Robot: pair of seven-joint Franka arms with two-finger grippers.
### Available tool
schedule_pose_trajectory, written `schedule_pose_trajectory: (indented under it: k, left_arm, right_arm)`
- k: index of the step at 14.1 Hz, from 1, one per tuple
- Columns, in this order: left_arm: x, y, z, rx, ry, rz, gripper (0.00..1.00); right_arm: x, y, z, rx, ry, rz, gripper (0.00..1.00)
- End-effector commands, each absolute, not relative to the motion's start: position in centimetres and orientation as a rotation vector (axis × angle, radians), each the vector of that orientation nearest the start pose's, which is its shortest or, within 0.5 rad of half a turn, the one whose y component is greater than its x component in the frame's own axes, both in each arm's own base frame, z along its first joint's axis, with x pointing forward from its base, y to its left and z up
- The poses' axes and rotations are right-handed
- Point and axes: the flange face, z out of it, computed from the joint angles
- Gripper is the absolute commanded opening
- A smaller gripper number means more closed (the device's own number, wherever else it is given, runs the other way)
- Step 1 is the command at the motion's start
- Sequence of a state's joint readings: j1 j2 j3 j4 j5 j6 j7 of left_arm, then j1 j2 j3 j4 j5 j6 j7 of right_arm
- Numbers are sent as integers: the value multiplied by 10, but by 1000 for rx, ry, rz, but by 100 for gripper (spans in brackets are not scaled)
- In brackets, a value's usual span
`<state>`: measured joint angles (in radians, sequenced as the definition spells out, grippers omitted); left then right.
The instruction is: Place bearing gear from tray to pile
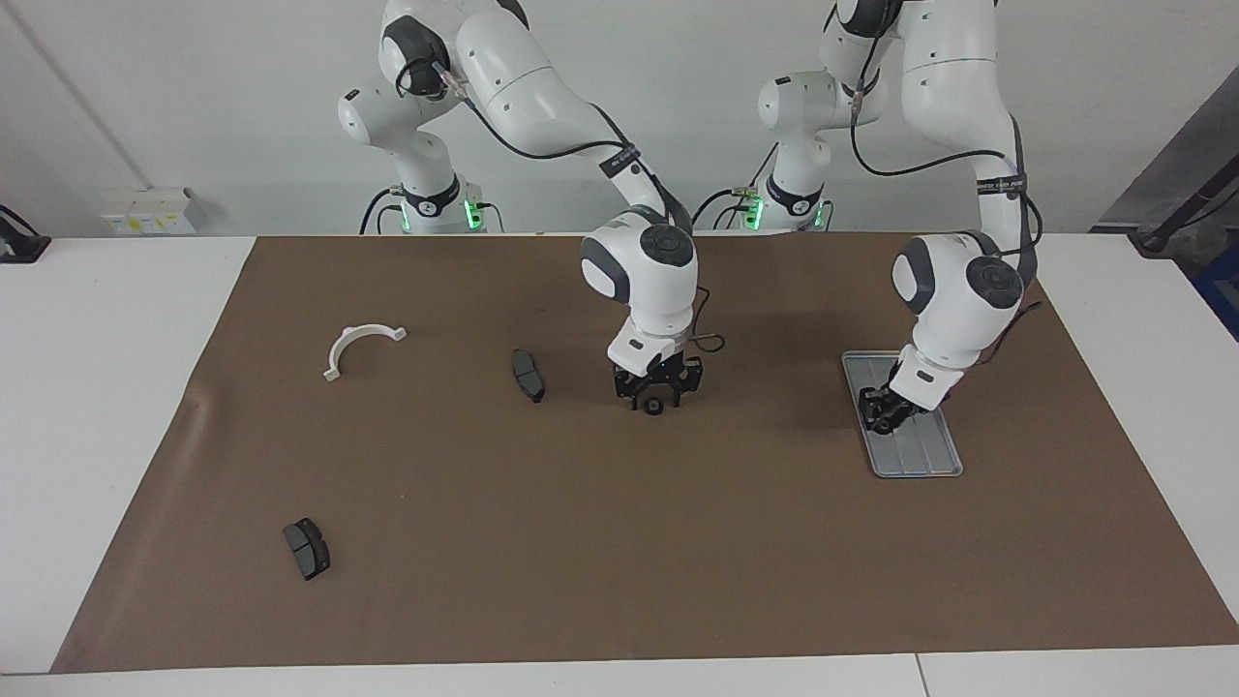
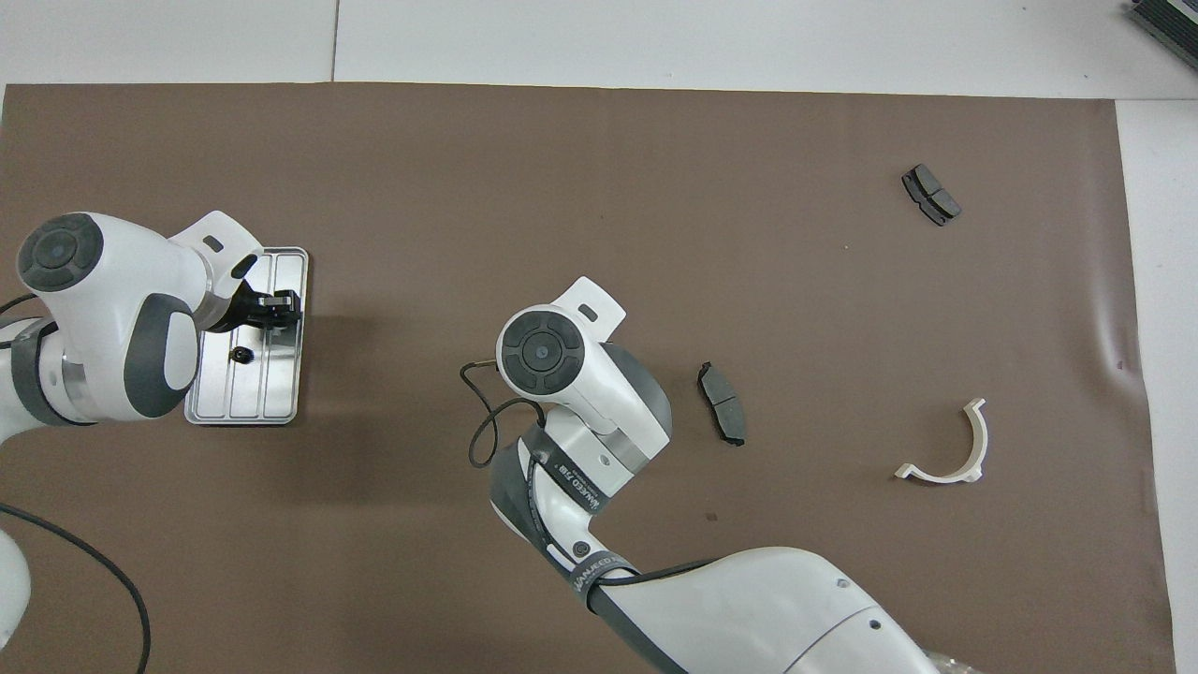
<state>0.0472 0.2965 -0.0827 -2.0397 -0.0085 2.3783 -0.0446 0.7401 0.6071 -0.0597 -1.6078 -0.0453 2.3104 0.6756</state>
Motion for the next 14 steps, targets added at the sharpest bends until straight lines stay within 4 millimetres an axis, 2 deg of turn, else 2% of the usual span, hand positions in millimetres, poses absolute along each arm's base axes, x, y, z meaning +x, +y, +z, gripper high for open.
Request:
schedule_pose_trajectory:
  k: [1,2,3,5,7,10,11,12,13,14]
  left_arm:
    - [588,-20,303,-3162,-43,-82,30]
    - [589,-20,304,-3162,-43,-82,24]
    - [590,-20,305,-3162,-43,-87,18]
    - [596,-21,310,-3163,-41,-99,9]
    - [607,-23,323,-3170,-51,-121,7]
    - [626,-35,351,-3194,-87,-118,6]
    - [629,-49,359,-3196,-111,-127,7]
    - [629,-65,363,-3198,-138,-131,6]
    - [627,-82,365,-3200,-185,-132,7]
    - [624,-107,367,-3201,-236,-134,7]
  right_arm:
    - [542,443,289,-3138,-105,-188,66]
    - [542,443,289,-3139,-112,-188,59]
    - [543,443,289,-3137,-112,-189,47]
    - [543,443,290,-3135,-110,-193,0]
    - [543,445,291,-3133,-110,-197,0]
    - [552,438,303,-3130,-85,-210,0]
    - [555,430,319,-3131,-62,-218,0]
    - [564,413,336,-3137,-23,-213,0]
    - [575,386,358,-3134,25,-220,0]
    - [584,360,377,-3136,13,-225,0]
